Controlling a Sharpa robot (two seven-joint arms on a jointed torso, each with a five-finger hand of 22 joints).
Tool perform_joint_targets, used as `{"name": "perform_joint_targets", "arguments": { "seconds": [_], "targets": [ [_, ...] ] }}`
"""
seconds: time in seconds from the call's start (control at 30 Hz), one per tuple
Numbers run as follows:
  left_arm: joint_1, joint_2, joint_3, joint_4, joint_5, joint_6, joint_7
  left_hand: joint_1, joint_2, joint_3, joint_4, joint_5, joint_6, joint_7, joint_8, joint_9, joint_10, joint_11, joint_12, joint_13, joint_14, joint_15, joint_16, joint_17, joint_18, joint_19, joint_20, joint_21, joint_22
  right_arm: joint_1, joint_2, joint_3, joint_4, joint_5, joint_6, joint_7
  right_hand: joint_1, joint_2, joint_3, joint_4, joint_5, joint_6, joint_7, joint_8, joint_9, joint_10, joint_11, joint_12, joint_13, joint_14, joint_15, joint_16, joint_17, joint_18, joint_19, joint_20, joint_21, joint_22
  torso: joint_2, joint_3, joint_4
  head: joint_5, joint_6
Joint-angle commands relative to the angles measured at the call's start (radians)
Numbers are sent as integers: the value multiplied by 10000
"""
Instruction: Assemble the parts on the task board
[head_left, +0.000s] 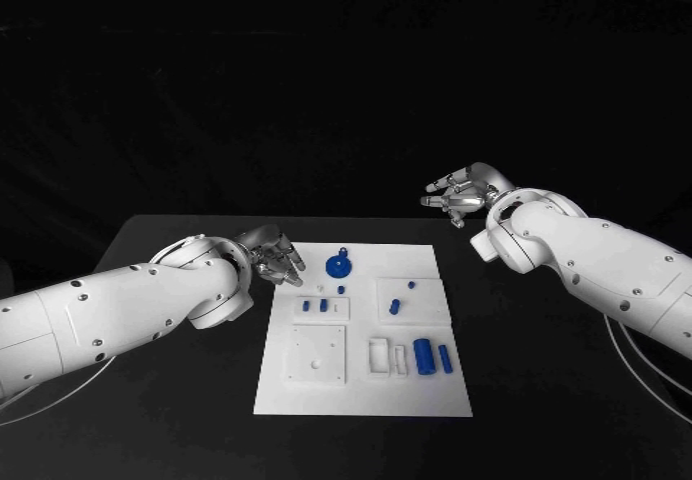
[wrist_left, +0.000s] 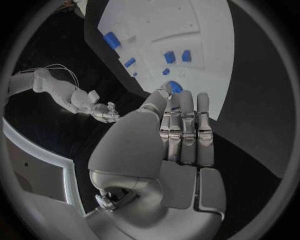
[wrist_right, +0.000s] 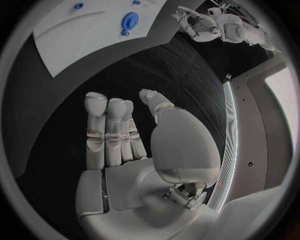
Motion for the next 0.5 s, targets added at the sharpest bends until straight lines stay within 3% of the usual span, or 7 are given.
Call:
{"name": "perform_joint_targets", "arguments": {
  "seconds": [0.03, 0.07, 0.23, 0.3, 0.43, 0.47, 0.5],
  "targets": [
    [60, 125, 26, -64, -1019, -1163, 1300, -420, -107, -119, 198, -989, 19, -11, -129, -202, 0, 120, -294, -3, -24, 161, -624, -334, 146, -74, 151, -445, -417, -7, -3, 1, -38, 109, -110, 277, -126, 10, 131, -7, 37, 134, -12, -17, 27, 18, -64, -396, -414, -136, 5, -483, -329, 281, 34, 12, -1778, -170, 2, -1, 2, -7, 62],
    [78, 189, 32, -107, -1253, -1213, 1402, -448, -178, -143, 231, -1110, -31, 24, -211, -272, -104, 173, -428, -3, -97, 240, -971, -505, 138, -129, 212, -662, -630, -7, -3, 1, -48, 136, -138, 320, -131, -11, 205, -38, 32, 179, -23, -14, 30, 121, -71, -710, -788, -90, 9, -844, -593, 293, 8, 21, -2479, -584, 7, -5, 1, -5, 80],
    [121, 621, 19, -449, -2094, -1085, 1825, -8, -226, 202, 79, -749, -99, 35, -445, -654, -531, 355, -723, -33, 374, 314, -2097, -1027, 289, 238, 292, -1299, -1428, -8, 25, 1, -83, 285, -296, 593, -165, -23, 538, -201, 39, 332, -4, -17, 28, 346, -5, -2256, -2654, -187, 127, -2319, -1689, 166, 11, 124, -3733, -2199, 11, -2, 7, 8, 112],
    [126, 905, 8, -751, -2355, -930, 2057, 216, -234, 481, -168, -203, -104, 103, -450, -814, -744, 424, -727, -36, 507, 300, -2314, -1094, 352, 249, 246, -1183, -1163, -7, 50, 1, -96, 391, -340, 785, -99, 17, 872, -309, -37, 498, -4, -41, 28, 450, 113, -3452, -3834, -458, 272, -3209, -2287, 148, -595, 271, -3799, -3063, 18, 6, -3, 16, 127],
    [120, 1347, -47, -1281, -2652, -722, 2427, 52, -270, 952, -517, -122, -28, 78, -448, -998, -922, 462, -722, -33, 745, 267, -2585, -1067, 442, 93, 241, -934, -178, -7, 85, 1, -125, 580, -351, 1054, -279, 87, 1473, -441, -284, 772, 75, -5, 27, 723, 437, -5683, -6088, -545, 583, -4901, -3582, 224, -1269, 560, -3823, -4963, 29, 5, -7, 14, 153],
    [116, 1466, -79, -1432, -2722, -648, 2538, -5, -295, 967, -530, -124, -23, 99, -443, -996, -928, 476, -748, -43, 765, 269, -2575, -1044, 445, 81, 250, -943, -122, -7, 93, 1, -133, 639, -343, 1126, -300, 19, 1648, -561, -337, 723, 53, -30, 10, 1232, 583, -6414, -7027, -384, 628, -5355, -4112, 300, -1384, 673, -3760, -5737, 17, 2, 0, 4, 146],
    [110, 1557, -103, -1548, -2778, -586, 2628, -41, -309, 974, -537, -131, -18, 94, -442, -995, -948, 470, -744, -42, 825, 252, -2525, -1008, 457, 126, 242, -925, -76, -7, 100, 1, -138, 681, -334, 1181, -372, 77, 1677, -512, -275, 765, 109, -14, 17, 1055, 570, -6651, -7220, -384, 670, -5435, -4204, 303, -1345, 674, -3801, -5872, 22, 3, -4, 3, 147]
  ]
}}
